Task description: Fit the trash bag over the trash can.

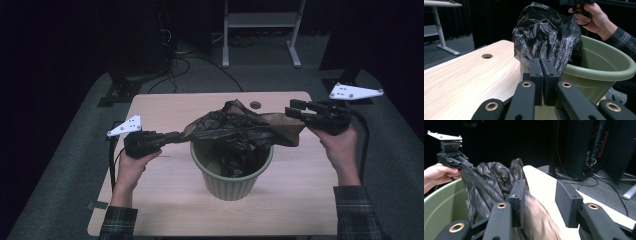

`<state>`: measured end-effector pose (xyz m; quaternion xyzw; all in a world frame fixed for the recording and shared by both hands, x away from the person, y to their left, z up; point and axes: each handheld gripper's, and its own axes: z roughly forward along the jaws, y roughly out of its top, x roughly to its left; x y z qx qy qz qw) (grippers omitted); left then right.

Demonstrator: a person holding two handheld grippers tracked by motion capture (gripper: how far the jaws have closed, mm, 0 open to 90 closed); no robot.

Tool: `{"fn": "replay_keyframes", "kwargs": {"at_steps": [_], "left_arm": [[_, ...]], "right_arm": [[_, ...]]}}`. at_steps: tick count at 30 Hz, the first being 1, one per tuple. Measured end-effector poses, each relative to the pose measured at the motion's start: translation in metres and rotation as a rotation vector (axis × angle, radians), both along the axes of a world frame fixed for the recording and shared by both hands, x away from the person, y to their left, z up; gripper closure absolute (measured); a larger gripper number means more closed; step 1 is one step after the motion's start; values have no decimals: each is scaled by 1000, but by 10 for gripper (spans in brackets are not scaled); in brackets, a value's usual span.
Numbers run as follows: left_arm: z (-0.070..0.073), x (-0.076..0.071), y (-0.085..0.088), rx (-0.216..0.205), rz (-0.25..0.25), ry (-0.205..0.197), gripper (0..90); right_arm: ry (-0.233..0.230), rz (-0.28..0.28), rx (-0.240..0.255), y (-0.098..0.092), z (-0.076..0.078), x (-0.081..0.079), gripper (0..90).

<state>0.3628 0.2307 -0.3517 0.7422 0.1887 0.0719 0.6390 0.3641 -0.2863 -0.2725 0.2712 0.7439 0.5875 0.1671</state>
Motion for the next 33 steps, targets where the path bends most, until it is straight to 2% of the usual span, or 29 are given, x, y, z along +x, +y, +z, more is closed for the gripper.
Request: {"fn": "replay_keyframes", "kwargs": {"at_steps": [6,8,11,12,13,15,17,23,29,33], "left_arm": [[-2,0,0,-5,-7,1,876],[-3,0,-1,-6,-6,4,876],[-3,0,-1,-7,-9,4,876],[-3,0,0,-7,-9,4,876],[-3,0,0,-7,-8,4,876],[-3,0,0,-8,-7,4,876],[-4,0,1,-4,-5,5,876],[-4,1,4,0,9,3,876],[-6,2,14,-3,36,4,876],[-7,1,19,-1,56,3,877]], "right_arm": [[12,70,-32,34,-3,17,592],[35,91,-49,44,-7,22,596],[65,113,-77,54,-15,28,669],[71,112,-90,56,-17,29,711],[81,118,-100,58,-19,31,794],[84,101,-113,60,-21,34,868],[81,71,-121,58,-22,38,900],[82,-22,-117,47,-23,56,900],[109,-128,-105,26,-29,77,900],[110,-172,-81,14,-33,82,900]]}}
